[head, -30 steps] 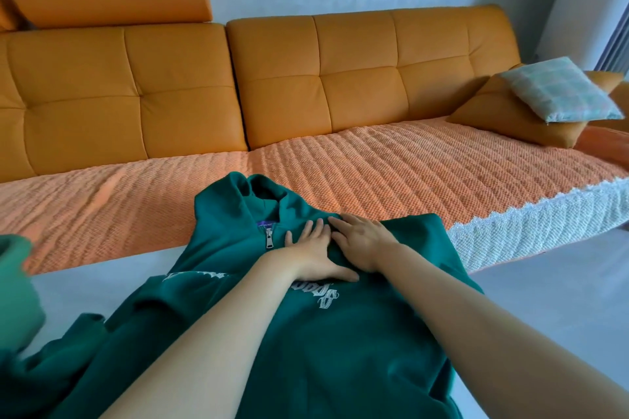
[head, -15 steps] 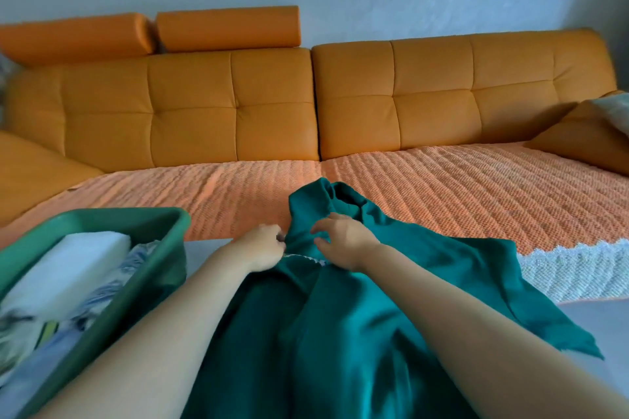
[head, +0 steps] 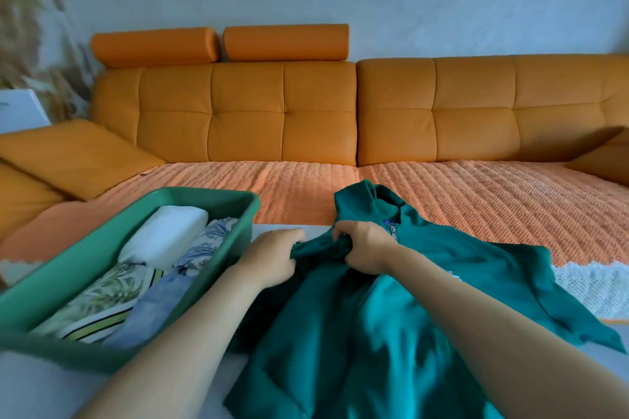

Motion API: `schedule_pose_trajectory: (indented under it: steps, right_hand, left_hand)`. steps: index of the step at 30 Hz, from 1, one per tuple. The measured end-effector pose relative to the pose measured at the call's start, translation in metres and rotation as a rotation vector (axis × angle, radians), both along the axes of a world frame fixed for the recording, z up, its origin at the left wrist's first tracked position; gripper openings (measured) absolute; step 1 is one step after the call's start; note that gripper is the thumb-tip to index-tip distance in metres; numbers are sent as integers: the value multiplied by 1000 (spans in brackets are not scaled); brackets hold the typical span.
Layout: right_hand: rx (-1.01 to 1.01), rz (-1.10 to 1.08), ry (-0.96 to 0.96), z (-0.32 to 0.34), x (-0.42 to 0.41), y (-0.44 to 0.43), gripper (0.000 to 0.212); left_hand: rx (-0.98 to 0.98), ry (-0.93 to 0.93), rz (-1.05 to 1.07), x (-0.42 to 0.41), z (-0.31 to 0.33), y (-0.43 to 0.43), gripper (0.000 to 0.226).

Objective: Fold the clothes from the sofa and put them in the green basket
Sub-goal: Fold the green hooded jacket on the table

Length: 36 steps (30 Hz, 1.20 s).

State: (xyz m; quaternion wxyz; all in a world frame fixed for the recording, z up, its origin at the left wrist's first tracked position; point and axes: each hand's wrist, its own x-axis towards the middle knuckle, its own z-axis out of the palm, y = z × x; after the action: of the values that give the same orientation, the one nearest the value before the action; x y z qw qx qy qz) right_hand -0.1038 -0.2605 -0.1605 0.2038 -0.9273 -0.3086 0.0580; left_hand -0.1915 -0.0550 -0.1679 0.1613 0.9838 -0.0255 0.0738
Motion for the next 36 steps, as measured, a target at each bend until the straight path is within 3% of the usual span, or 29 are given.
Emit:
schedule_pose_trajectory:
  steps: [2, 6, 8, 9, 11, 13, 14, 16, 19, 22, 25, 28, 32, 34, 36]
  right_hand:
    - [-103, 69, 103, 11, -8, -9, 38]
    - [-613, 118, 400, 22, -19, -20, 31]
    - [-553, 37, 526, 25, -19, -21, 44]
    - [-498, -8, 486, 26, -19, -19, 50]
    - [-479, -28, 213, 27, -18, -12, 56]
    - [-458, 33, -34, 23, -19, 2, 29]
    - [-418, 72, -79, 20, -20, 11, 26]
    - [-361, 159, -88, 15, -22, 31, 55]
    - [-543, 275, -133, 3, -27, 63, 76]
    - [-752, 242, -191, -12, -24, 80, 60]
    - [-617, 112, -296, -11, -9, 78, 35]
    - [-217, -112, -248, 0, 12, 60, 37]
    - [125, -348, -190, 9, 32, 34, 37]
    - [229, -408, -166, 12, 37, 31, 38]
    - [303, -449, -165, 15, 41, 35, 38]
  left_hand:
    - [-8, 68, -45, -8, 10, -3, 28]
    - [9, 693, 17, -15, 22, -12, 29]
    - [-103, 805, 128, -17, 26, -18, 30]
    - [-109, 757, 153, -17, 28, -21, 29]
    - [20, 598, 162, -17, 29, -24, 28]
    - [119, 546, 180, -19, 26, -24, 35]
    - [154, 579, 200, -19, 24, -23, 41]
    - [249, 670, 219, -22, 22, -21, 48]
    - [339, 740, 216, -24, 20, -17, 50]
    - [321, 754, 208, -22, 17, -10, 45]
    - [263, 776, 191, -17, 13, -5, 42]
    - [266, 719, 194, -12, 13, -2, 45]
    - [277, 362, 231, -3, 38, 2, 24]
    - [187, 134, 250, 4, 62, 3, 31]
    - [31, 81, 241, 12, 87, 5, 54]
